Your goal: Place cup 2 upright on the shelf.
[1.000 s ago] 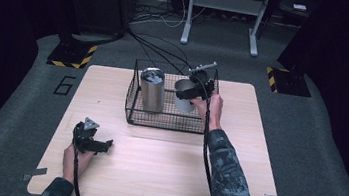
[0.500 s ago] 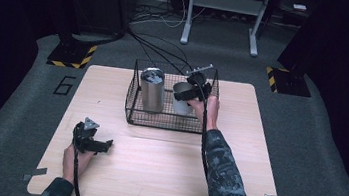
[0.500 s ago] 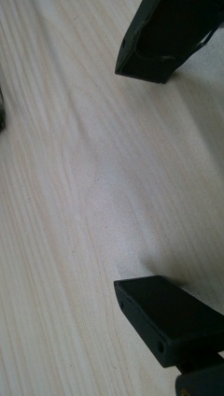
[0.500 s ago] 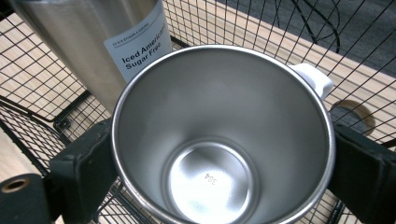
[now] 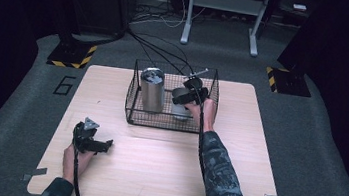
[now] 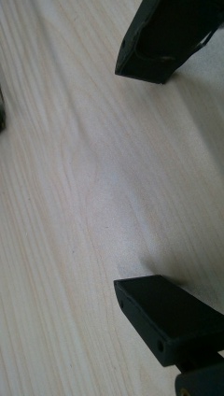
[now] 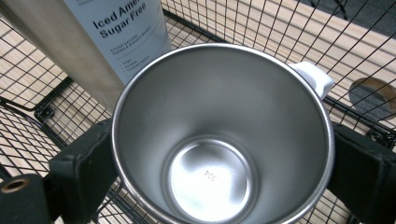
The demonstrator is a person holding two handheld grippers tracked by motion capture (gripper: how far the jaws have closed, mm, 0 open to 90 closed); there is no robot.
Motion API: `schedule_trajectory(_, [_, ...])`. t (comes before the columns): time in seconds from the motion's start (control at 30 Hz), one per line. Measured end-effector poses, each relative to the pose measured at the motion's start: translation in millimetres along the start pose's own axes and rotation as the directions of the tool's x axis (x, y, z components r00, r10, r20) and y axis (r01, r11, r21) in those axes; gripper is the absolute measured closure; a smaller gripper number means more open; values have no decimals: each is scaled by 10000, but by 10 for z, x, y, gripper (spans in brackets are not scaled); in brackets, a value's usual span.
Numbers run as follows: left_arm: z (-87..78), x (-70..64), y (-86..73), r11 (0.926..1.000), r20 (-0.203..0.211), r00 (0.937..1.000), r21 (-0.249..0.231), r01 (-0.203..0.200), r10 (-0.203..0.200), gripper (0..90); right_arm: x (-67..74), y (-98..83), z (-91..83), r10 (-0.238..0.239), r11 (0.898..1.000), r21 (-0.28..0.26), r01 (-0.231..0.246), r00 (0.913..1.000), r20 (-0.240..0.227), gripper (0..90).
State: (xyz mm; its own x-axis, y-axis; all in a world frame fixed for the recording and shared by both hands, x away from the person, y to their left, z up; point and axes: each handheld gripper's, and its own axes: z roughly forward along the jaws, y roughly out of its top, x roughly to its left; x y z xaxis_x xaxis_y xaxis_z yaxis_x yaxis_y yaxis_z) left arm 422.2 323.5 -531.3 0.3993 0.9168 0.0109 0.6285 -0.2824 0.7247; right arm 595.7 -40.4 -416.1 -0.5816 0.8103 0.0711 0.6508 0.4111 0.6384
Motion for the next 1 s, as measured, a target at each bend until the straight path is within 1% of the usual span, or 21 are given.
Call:
schedule_trajectory(0.17, [-1, 0, 0, 10000, -3, 10000, 2, -2, 2, 8, 23, -12, 61, -75, 9997, 254, 72, 9999, 123, 59])
schedule_trajectory(0.27, [-1, -1, 0, 10000, -6, 10000, 0, 0, 0, 8, 20, -16, 80, 33, 9997, 224, -35, 9999, 107, 59])
schedule_trajectory(0.53, [-1, -1, 0, 10000, -4, 10000, 0, -2, 2, 8, 24, -14, 87, -41, 9998, 218, 34, 9994, 338, 58])
schedule_trajectory(0.6, [-1, -1, 0, 10000, -7, 10000, 1, -3, 3, 8, 18, -16, 86, -61, 9997, 222, 54, 9995, 314, 58])
schedule_trajectory(0.67, [-1, 0, 0, 10000, 3, 10000, 1, -11, 11, 8, 29, -19, 85, 83, 9997, 237, -91, 9993, 356, 57])
schedule_trajectory(0.93, [-2, -1, -1, 10000, 4, 10000, 3, -7, 7, 10, 30, -39, 74, -47, 9996, 290, 36, 9992, 389, 53])
schedule_trajectory(0.97, [-9, 2, 2, 10000, 36, 10000, 91, -33, 33, 10, 37, -46, 72, -29, 9995, 326, 15, 9991, 414, 52])
schedule_trajectory(1.0, [-8, 1, 2, 10000, 29, 10000, 76, -24, 24, 10, 38, -51, 69, -64, 9993, 367, 48, 9991, 422, 50])
